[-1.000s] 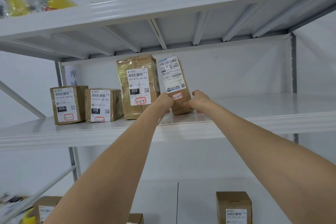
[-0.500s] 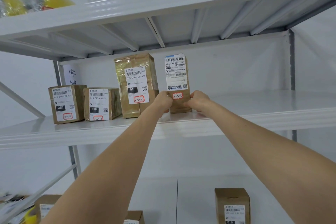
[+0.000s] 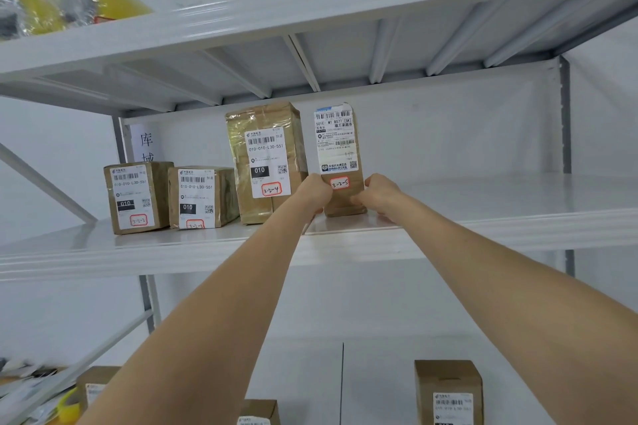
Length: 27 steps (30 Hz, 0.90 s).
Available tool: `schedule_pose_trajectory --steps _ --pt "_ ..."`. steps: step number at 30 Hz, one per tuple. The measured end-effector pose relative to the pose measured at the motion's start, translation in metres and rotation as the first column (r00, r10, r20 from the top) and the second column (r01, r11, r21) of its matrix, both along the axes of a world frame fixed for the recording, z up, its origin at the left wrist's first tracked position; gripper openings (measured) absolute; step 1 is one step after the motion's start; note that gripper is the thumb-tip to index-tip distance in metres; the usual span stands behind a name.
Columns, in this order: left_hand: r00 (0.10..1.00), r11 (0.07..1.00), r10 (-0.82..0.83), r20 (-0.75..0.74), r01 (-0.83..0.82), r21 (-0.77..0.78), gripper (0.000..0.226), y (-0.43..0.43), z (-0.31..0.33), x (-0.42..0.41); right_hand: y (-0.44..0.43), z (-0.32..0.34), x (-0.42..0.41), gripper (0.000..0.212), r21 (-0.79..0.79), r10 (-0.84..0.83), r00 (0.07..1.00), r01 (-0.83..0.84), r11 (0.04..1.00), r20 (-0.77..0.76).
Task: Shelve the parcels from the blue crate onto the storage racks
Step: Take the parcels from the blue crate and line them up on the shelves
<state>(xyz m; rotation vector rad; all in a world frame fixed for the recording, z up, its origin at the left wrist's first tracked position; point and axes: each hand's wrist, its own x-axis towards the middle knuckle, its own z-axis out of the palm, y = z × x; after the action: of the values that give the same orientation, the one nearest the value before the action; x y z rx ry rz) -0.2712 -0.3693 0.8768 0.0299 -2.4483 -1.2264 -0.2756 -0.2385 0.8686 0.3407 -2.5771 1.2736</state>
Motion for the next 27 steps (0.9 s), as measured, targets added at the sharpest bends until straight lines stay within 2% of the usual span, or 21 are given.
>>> schedule_pose_trajectory --steps 10,17,21,27 --pt "1.0 0.998 0.027 0.004 -0.027 -0.049 0.038 0.001 0.002 0.003 0.003 -0.001 0.0 0.046 -0.023 -0.004 1.0 0.004 1.0 0.015" --pt "0.999 0.994 0.046 0.015 -0.044 -0.098 0.04 0.001 0.004 0.01 0.002 -0.001 0.004 0.045 -0.014 0.011 1.0 -0.011 1.0 0.011" --pt "0.999 0.995 0.046 0.015 -0.044 -0.09 0.04 0.001 0.004 0.011 0.001 -0.002 0.003 0.039 -0.006 0.014 1.0 -0.014 1.0 0.015" --pt "0.999 0.995 0.029 0.018 -0.028 -0.093 0.04 0.002 0.004 0.016 0.002 -0.002 0.003 0.042 0.003 0.004 1.0 -0.004 1.0 0.008"
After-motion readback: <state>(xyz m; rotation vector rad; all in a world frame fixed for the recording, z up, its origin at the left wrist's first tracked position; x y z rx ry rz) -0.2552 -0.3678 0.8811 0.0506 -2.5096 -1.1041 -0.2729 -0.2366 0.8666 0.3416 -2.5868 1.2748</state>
